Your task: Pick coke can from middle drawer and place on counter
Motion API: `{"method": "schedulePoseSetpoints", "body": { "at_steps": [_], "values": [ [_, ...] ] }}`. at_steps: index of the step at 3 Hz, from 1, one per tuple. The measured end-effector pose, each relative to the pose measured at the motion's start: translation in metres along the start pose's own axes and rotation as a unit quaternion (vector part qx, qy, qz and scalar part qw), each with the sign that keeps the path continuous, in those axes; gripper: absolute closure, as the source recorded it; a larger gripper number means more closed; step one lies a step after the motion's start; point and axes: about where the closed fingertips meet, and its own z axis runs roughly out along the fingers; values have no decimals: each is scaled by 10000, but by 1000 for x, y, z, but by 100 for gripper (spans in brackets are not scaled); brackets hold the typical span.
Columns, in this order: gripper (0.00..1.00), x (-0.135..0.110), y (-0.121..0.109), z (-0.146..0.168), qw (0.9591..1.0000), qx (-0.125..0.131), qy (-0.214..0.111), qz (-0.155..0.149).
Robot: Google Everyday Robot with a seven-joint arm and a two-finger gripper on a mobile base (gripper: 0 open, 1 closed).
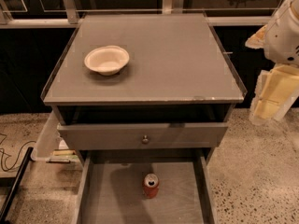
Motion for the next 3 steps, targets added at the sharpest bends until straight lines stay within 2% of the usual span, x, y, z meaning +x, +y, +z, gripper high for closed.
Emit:
{"method": "schedulePoseSetpoints", "body": {
  "at_steps": [1,2,3],
  "values": [
    [0,1,5,3,10000,-6,-53,-46],
    [0,4,24,32,9993,-186,-266,-166],
    [0,10,57,78,9953,-449,-796,-309]
  ]
}}
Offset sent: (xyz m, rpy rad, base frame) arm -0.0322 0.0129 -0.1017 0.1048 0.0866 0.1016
